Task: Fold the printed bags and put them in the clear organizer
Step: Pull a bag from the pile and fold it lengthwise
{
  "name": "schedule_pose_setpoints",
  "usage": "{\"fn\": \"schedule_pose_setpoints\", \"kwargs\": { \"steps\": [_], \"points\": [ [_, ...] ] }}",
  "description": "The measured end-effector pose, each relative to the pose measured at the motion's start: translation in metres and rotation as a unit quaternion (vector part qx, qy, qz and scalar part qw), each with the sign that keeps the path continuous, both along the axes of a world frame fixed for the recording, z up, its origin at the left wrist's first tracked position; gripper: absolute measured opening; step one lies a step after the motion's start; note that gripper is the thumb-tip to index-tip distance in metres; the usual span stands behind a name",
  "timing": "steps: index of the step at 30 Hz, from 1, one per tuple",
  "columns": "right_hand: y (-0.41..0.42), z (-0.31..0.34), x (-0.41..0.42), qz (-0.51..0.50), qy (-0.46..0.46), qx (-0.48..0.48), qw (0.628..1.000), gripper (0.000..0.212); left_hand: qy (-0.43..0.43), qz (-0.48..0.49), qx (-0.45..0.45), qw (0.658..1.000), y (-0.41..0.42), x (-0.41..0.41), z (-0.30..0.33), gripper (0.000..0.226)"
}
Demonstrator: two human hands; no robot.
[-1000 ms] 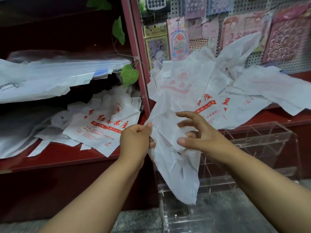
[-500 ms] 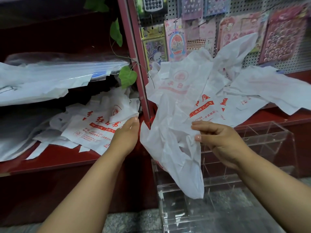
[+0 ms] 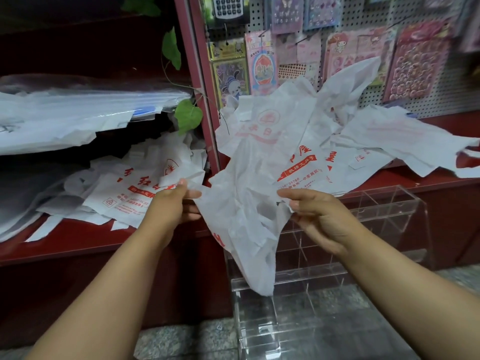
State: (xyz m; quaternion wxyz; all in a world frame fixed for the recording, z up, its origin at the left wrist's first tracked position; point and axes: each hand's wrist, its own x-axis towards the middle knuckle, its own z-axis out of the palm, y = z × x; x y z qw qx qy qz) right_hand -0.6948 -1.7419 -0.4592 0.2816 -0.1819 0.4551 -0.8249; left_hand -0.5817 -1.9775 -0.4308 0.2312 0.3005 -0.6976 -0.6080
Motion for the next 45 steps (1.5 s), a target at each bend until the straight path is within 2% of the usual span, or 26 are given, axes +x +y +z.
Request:
{"fn": "schedule_pose_setpoints", "kwargs": {
  "steps": [1, 3, 5, 7, 10, 12, 13, 15, 16, 18, 20, 22, 24, 26, 28, 29, 30, 33, 34, 35, 36, 37, 39, 42, 43, 45],
  "points": [
    [0.0, 0.0, 0.001, 0.014, 0.007, -0.015, 1.0, 0.026, 0.008, 0.004, 0.014, 1.0, -0.001, 0.003, 0.0, 0.047],
    [0.003, 0.0, 0.002, 0.027, 0.033, -0.021, 0.999, 0.048, 0.026, 0.01, 0.039, 0.999, -0.003, 0.007, 0.002, 0.045],
    [0.005, 0.0, 0.002, 0.007, 0.072, 0.001, 0.997, 0.054, 0.048, 0.011, 0.06, 0.997, -0.005, 0.01, 0.006, 0.043],
    [0.006, 0.002, 0.001, -0.024, 0.104, 0.022, 0.994, 0.049, 0.068, 0.009, 0.072, 0.995, -0.008, 0.015, 0.009, 0.036],
    [0.008, 0.004, -0.005, -0.088, 0.12, 0.027, 0.989, 0.026, 0.084, -0.027, 0.069, 0.994, -0.018, 0.023, 0.014, 0.026],
    [0.012, 0.008, -0.01, -0.141, 0.077, 0.028, 0.987, 0.003, 0.042, -0.059, -0.031, 0.997, -0.027, 0.032, 0.016, 0.024],
    [0.016, 0.009, -0.014, -0.173, 0.05, 0.031, 0.983, 0.01, 0.0, -0.058, -0.115, 0.992, -0.031, 0.037, 0.017, 0.024],
    [0.024, 0.009, -0.023, -0.215, -0.004, 0.021, 0.976, 0.012, -0.059, -0.024, -0.251, 0.966, -0.037, 0.044, 0.018, 0.013],
    [0.027, 0.009, -0.026, -0.224, -0.021, 0.017, 0.974, 0.01, -0.067, -0.009, -0.282, 0.957, -0.04, 0.045, 0.019, 0.008],
    [0.03, 0.01, -0.03, -0.227, -0.035, 0.008, 0.973, 0.012, -0.058, 0.015, -0.323, 0.944, -0.045, 0.046, 0.019, 0.012],
    [0.029, 0.017, -0.031, -0.234, -0.055, -0.025, 0.97, 0.017, -0.012, 0.019, -0.345, 0.938, -0.051, 0.046, 0.02, 0.014],
    [0.03, 0.029, -0.033, -0.245, -0.078, -0.085, 0.963, 0.017, 0.061, -0.008, -0.276, 0.959, -0.051, 0.047, 0.025, 0.022],
    [0.033, 0.041, -0.033, -0.225, -0.07, -0.141, 0.961, 0.015, 0.158, -0.038, -0.149, 0.975, -0.046, 0.049, 0.031, 0.038],
    [0.034, 0.044, -0.033, -0.168, 0.003, -0.13, 0.977, 0.042, 0.21, -0.023, -0.062, 0.976, -0.041, 0.046, 0.036, 0.025],
    [0.028, 0.037, -0.029, -0.092, 0.13, -0.019, 0.987, 0.066, 0.222, -0.001, -0.025, 0.975, -0.038, 0.04, 0.035, 0.016],
    [0.025, 0.033, -0.027, -0.066, 0.19, 0.047, 0.979, 0.066, 0.221, 0.001, -0.006, 0.975, -0.036, 0.037, 0.034, 0.015],
    [0.022, 0.028, -0.025, -0.041, 0.249, 0.107, 0.962, 0.064, 0.214, -0.001, 0.01, 0.977, -0.035, 0.034, 0.032, 0.014],
    [0.016, 0.02, -0.016, 0.009, 0.395, 0.244, 0.886, 0.076, 0.166, -0.013, 0.034, 0.986, -0.032, 0.024, 0.022, 0.015],
    [0.015, 0.018, -0.013, 0.01, 0.427, 0.273, 0.862, 0.064, 0.151, -0.008, 0.045, 0.987, -0.032, 0.021, 0.019, 0.015],
    [0.013, 0.017, -0.008, 0.008, 0.44, 0.286, 0.851, 0.042, 0.14, 0.0, 0.065, 0.988, -0.032, 0.018, 0.017, 0.017],
    [0.009, 0.015, -0.006, -0.003, 0.441, 0.288, 0.85, 0.022, 0.129, 0.005, 0.102, 0.986, -0.032, 0.016, 0.015, 0.029],
    [0.005, 0.011, -0.005, -0.027, 0.432, 0.288, 0.855, 0.02, 0.122, 0.003, 0.152, 0.981, -0.031, 0.016, 0.014, 0.047],
    [-0.002, 0.005, -0.004, -0.077, 0.389, 0.289, 0.872, 0.031, 0.136, -0.009, 0.257, 0.957, -0.028, 0.019, 0.011, 0.077],
    [-0.006, 0.0, -0.003, -0.148, 0.344, 0.274, 0.886, 0.035, 0.183, -0.007, 0.352, 0.918, -0.027, 0.024, -0.002, 0.106],
    [-0.007, -0.002, -0.003, -0.165, 0.333, 0.268, 0.889, 0.036, 0.174, -0.013, 0.352, 0.92, -0.025, 0.027, -0.005, 0.107],
    [-0.011, -0.006, -0.002, -0.19, 0.326, 0.258, 0.89, 0.038, 0.117, -0.032, 0.316, 0.941, -0.015, 0.031, -0.013, 0.088]
  ]
}}
